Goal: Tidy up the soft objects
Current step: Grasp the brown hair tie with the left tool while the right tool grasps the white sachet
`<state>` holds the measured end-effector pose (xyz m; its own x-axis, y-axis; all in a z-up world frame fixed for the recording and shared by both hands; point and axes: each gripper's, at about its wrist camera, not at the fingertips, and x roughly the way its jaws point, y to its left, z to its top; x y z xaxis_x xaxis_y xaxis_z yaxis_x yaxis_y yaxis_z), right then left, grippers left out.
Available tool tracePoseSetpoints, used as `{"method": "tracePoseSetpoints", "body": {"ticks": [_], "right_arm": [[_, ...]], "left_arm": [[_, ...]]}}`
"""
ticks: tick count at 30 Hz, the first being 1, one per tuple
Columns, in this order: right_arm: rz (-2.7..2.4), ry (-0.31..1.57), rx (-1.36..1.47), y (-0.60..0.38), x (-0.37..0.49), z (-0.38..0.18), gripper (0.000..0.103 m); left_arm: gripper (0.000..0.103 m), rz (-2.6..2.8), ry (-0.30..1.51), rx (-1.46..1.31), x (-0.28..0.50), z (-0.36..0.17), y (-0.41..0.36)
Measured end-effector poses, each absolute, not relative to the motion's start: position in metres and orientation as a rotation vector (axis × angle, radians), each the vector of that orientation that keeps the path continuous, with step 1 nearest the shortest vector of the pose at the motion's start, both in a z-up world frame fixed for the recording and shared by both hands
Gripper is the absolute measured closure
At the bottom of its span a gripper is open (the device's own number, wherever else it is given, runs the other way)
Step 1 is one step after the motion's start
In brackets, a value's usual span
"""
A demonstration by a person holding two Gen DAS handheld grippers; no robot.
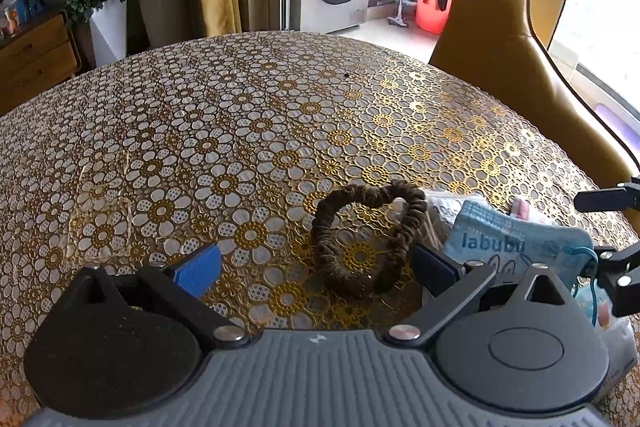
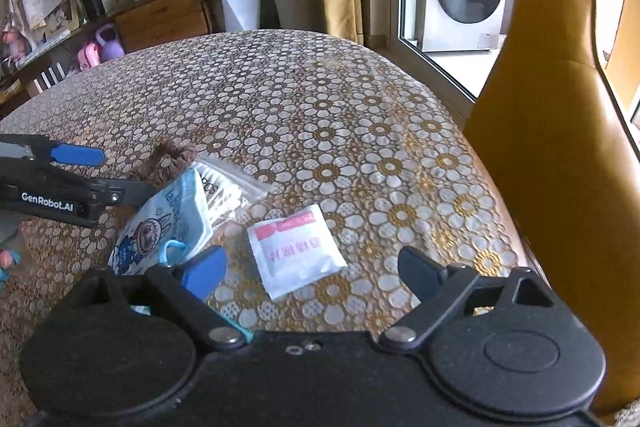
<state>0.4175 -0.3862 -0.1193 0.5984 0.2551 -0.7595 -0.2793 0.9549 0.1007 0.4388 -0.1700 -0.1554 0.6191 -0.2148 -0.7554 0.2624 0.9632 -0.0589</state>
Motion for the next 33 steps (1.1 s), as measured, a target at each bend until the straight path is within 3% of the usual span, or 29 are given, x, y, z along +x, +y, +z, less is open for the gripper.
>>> {"method": "tracePoseSetpoints", "body": {"ticks": [8,11,13,17,19,26,33], "right_arm": [[0.307,0.862,-0.09,-0.374,0.421,-0.13,0.022],[0.302,0.848,-0.125,-0.369,0.419,-0.132,0.024],[0.301,0.838,-0.136,-0.367,0.417,-0.132,0.028],[0.314,0.829,-0.14,-0.364,0.414,-0.13,0.039],[0.309,0.828,-0.135,-0.363,0.413,-0.131,0.039],[0.3,0.815,-0.132,-0.362,0.411,-0.129,0.059],[0.283,0.808,-0.113,-0.367,0.408,-0.125,0.066]], "left_arm": [[0.01,-0.268,0.852,0.106,0.444,-0.167,-0.185],[0.024,-0.272,0.836,0.107,0.442,-0.166,-0.189],[0.039,-0.281,0.829,0.107,0.44,-0.165,-0.192],[0.051,-0.289,0.826,0.102,0.438,-0.164,-0.197],[0.065,-0.287,0.823,0.103,0.438,-0.163,-0.195],[0.076,-0.281,0.832,0.066,0.437,-0.159,-0.184],[0.084,-0.28,0.822,0.061,0.432,-0.154,-0.179]]}}
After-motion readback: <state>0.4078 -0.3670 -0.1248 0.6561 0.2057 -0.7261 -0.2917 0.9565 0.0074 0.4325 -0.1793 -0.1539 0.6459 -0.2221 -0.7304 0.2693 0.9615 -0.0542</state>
